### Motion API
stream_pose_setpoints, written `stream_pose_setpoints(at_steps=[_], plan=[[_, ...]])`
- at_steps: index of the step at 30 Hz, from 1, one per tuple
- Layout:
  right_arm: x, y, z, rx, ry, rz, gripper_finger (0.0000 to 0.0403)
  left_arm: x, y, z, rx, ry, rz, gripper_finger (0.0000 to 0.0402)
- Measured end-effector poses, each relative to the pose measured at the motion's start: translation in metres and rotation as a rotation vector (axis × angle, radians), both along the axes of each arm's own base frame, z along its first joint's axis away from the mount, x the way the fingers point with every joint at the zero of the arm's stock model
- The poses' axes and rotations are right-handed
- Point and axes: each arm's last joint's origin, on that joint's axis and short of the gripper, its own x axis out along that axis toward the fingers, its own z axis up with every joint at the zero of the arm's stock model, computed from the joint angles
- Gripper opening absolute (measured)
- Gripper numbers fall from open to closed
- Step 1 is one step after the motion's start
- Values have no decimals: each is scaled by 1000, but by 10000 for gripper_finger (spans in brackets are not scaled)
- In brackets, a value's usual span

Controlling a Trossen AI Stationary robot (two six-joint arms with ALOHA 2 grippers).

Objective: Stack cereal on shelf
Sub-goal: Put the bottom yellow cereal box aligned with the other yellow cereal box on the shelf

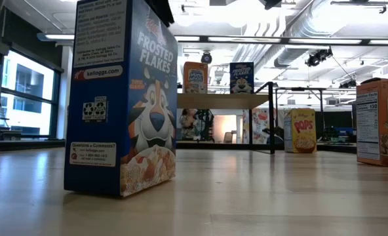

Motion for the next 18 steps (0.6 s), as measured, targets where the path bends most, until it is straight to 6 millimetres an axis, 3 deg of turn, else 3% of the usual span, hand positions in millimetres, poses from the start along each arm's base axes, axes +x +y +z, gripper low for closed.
stream_pose_setpoints(at_steps=[18], plan=[[0,-1,0,-1,-1,-6,225,-21,-67,16,-125,-30,43,212]])
